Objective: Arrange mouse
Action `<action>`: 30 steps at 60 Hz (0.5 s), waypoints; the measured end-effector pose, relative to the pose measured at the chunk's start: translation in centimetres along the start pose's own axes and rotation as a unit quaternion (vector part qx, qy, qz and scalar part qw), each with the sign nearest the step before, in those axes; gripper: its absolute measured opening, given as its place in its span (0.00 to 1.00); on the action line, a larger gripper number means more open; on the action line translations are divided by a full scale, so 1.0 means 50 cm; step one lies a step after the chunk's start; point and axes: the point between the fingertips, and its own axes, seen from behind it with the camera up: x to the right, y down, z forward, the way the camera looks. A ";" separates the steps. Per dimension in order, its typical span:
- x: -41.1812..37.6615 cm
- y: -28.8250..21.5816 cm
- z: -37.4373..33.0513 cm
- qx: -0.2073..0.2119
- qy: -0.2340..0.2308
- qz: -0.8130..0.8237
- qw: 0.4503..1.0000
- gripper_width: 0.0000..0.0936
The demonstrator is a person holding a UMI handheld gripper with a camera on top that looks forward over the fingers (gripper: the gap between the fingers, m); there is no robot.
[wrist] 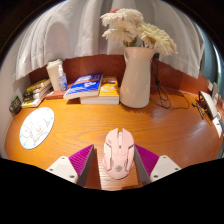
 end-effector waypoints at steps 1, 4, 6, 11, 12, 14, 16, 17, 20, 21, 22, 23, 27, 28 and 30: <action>0.002 -0.001 0.004 0.000 -0.002 -0.003 1.000 0.80; 0.000 -0.003 0.016 -0.002 -0.012 -0.009 1.000 0.73; -0.003 -0.007 0.021 -0.003 -0.022 -0.008 1.000 0.71; -0.003 -0.017 0.035 0.002 -0.035 -0.012 0.999 0.57; -0.004 -0.018 0.037 0.003 -0.037 -0.017 0.999 0.57; -0.006 -0.019 0.041 0.001 -0.041 -0.023 0.999 0.55; -0.007 -0.021 0.043 -0.004 -0.044 -0.025 0.999 0.53; -0.007 -0.021 0.044 -0.007 -0.044 -0.027 0.999 0.52; -0.009 -0.022 0.047 -0.015 -0.045 -0.033 0.998 0.48; -0.010 -0.023 0.049 -0.017 -0.046 -0.034 0.998 0.48; -0.011 -0.024 0.050 -0.019 -0.046 -0.035 0.998 0.47; -0.011 -0.026 0.051 -0.021 -0.047 -0.035 0.998 0.46; -0.018 -0.033 0.059 -0.032 -0.049 -0.033 0.998 0.44; -0.020 -0.034 0.061 -0.036 -0.050 -0.031 0.998 0.44; -0.028 -0.042 0.061 -0.042 -0.053 -0.025 0.997 0.43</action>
